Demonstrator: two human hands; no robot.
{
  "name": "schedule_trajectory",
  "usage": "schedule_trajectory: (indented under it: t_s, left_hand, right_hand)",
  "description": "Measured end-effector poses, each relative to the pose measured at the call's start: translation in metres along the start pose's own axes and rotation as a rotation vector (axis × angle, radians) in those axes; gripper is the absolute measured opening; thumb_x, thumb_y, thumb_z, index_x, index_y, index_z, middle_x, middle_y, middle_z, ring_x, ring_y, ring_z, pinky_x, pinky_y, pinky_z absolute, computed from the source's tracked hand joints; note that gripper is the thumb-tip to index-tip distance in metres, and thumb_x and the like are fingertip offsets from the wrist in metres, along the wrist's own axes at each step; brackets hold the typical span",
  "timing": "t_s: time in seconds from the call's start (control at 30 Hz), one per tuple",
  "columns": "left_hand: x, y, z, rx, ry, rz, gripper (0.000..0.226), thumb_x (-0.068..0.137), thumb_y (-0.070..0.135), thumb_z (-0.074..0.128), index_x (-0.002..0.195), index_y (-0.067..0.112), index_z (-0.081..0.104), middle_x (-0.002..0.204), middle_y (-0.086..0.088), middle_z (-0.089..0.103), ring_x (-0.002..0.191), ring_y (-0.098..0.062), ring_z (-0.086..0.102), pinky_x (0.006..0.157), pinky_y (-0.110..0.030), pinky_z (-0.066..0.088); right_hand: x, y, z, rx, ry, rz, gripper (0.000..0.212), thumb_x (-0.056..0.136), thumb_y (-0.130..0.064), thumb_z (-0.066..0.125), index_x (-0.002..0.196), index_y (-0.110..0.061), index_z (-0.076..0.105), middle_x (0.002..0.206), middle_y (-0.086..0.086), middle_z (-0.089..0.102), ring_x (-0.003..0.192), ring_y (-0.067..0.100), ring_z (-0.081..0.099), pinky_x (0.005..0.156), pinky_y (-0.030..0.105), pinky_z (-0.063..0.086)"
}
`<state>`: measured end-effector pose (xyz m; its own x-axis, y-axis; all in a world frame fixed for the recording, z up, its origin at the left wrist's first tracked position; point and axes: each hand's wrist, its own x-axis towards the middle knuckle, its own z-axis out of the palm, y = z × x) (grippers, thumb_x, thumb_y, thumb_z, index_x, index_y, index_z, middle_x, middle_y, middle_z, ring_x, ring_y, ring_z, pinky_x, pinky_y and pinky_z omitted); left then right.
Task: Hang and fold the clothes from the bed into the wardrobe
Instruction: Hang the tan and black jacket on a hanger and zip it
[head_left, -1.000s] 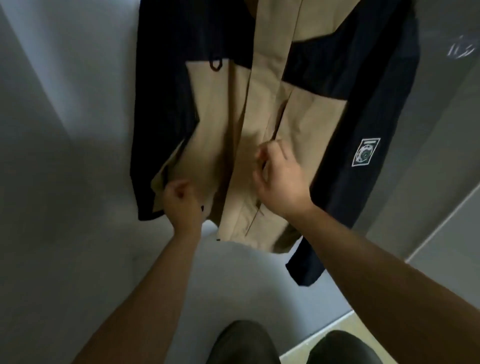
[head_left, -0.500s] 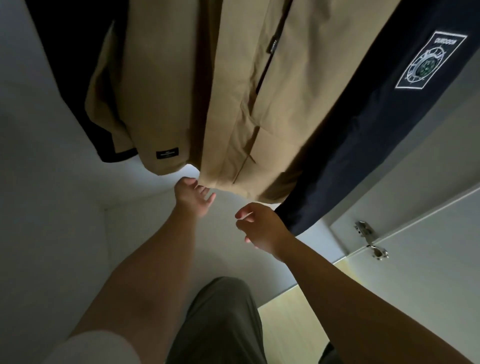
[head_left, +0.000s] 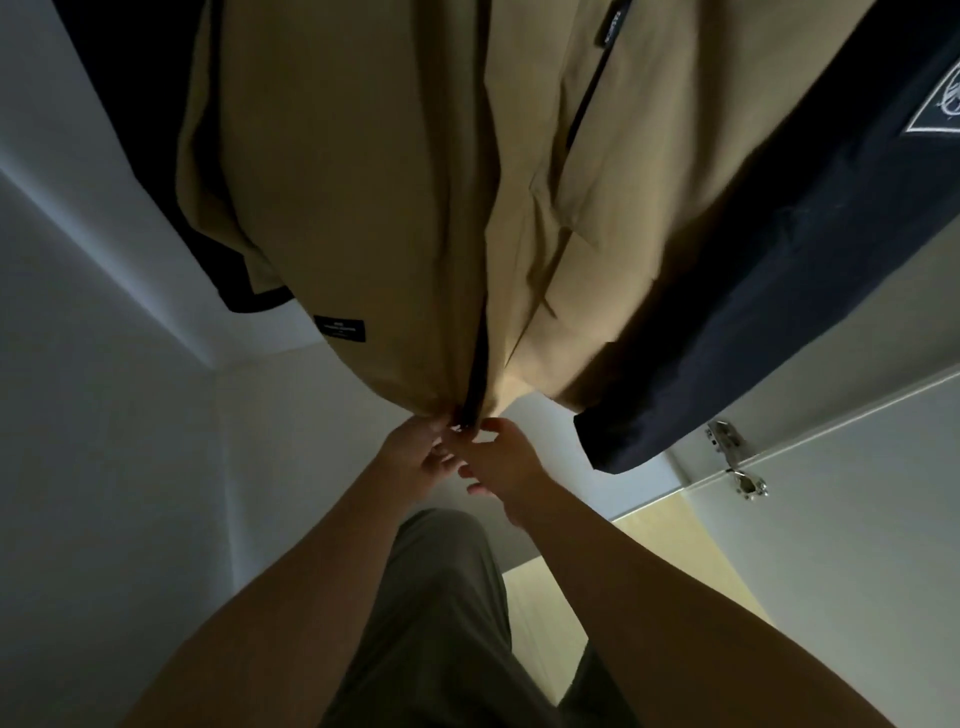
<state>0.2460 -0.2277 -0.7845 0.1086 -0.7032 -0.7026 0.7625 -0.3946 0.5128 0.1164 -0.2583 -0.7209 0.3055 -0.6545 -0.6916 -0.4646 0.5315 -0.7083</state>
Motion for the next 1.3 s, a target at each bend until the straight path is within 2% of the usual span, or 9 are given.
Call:
schedule_trajectory:
  t_s: [0.07,0.17,0.27,0.37,0.57,0.7,0.97,1.13,1.3]
  left_hand:
    - [-0.013,-0.015,-0.005,0.147,0.064,0.023,0.013,0.092,0.010,0.066,0.104,0.006,0.066,0.098,-0.011,0.072,0.090,-0.026,0.068,0.091,-0.048,0.055]
    - [-0.028,-0.024,-0.008,0.242,0.187,0.091,0.022,0.085,0.015,0.077,0.101,0.003,0.069,0.098,-0.013,0.073,0.091,-0.021,0.068,0.089,-0.034,0.055]
    - [-0.043,-0.022,-0.009,0.203,0.175,0.161,0.017,0.086,0.008,0.075,0.100,-0.001,0.071,0.095,-0.015,0.075,0.085,-0.021,0.070,0.076,-0.027,0.058]
    - [-0.059,-0.019,-0.005,0.272,0.181,0.245,0.012,0.086,0.008,0.074,0.094,-0.002,0.073,0.092,-0.016,0.076,0.085,-0.022,0.073,0.071,-0.024,0.058]
    - [-0.068,-0.019,-0.005,0.592,0.315,0.453,0.010,0.085,0.023,0.077,0.077,0.018,0.074,0.079,-0.001,0.075,0.078,-0.013,0.068,0.078,-0.028,0.054]
    - [-0.071,-0.019,-0.011,0.710,0.288,0.495,0.015,0.086,0.019,0.077,0.072,0.021,0.071,0.058,0.014,0.068,0.056,0.006,0.060,0.062,-0.018,0.045]
    - [-0.084,-0.012,-0.015,0.869,0.174,0.566,0.017,0.083,0.016,0.079,0.070,0.023,0.072,0.062,0.011,0.070,0.061,0.002,0.064,0.056,-0.008,0.046]
    - [-0.087,-0.008,-0.021,0.954,0.173,0.522,0.009,0.077,0.018,0.084,0.080,0.020,0.075,0.077,-0.001,0.075,0.077,-0.016,0.070,0.073,-0.024,0.055]
    - [-0.088,-0.010,-0.019,1.076,0.260,0.661,0.026,0.069,0.027,0.089,0.064,0.024,0.064,0.062,0.013,0.065,0.063,-0.002,0.062,0.061,-0.011,0.043]
  right_hand:
    - [0.001,0.012,0.010,0.002,0.134,-0.063,0.051,0.084,-0.037,0.076,0.124,-0.021,0.049,0.105,0.005,0.067,0.085,0.021,0.071,0.074,0.034,0.062]
    - [0.002,0.022,0.009,0.080,0.317,-0.091,0.024,0.088,-0.024,0.070,0.111,-0.024,0.062,0.094,0.000,0.069,0.082,0.020,0.070,0.073,0.036,0.062]
    - [-0.003,0.026,0.001,-0.089,0.370,-0.157,0.011,0.088,-0.020,0.060,0.084,-0.025,0.070,0.068,-0.006,0.063,0.067,0.017,0.061,0.057,0.028,0.051]
    - [-0.009,0.025,-0.002,-0.101,0.324,-0.160,0.012,0.080,-0.010,0.062,0.075,-0.015,0.072,0.065,0.005,0.065,0.060,0.019,0.058,0.049,0.027,0.048]
    - [-0.022,0.022,0.000,0.075,0.189,-0.142,0.024,0.073,0.001,0.074,0.081,-0.022,0.073,0.079,0.005,0.075,0.081,0.028,0.073,0.075,0.041,0.062]
    - [-0.024,0.025,0.002,0.268,0.101,-0.095,0.033,0.075,0.006,0.076,0.088,-0.024,0.070,0.083,0.000,0.076,0.078,0.015,0.074,0.069,0.026,0.060]
    - [-0.032,0.023,0.005,0.500,0.102,-0.005,0.029,0.076,0.011,0.074,0.089,-0.015,0.067,0.088,0.013,0.075,0.078,0.024,0.075,0.072,0.035,0.062]
    - [-0.031,0.020,0.010,0.537,0.130,0.143,0.022,0.075,0.006,0.076,0.090,-0.009,0.074,0.092,0.012,0.075,0.080,0.023,0.074,0.066,0.030,0.061]
    - [-0.036,0.013,0.012,0.529,0.116,0.221,0.014,0.081,-0.001,0.064,0.082,-0.013,0.070,0.099,0.011,0.074,0.094,0.021,0.072,0.064,0.027,0.049]
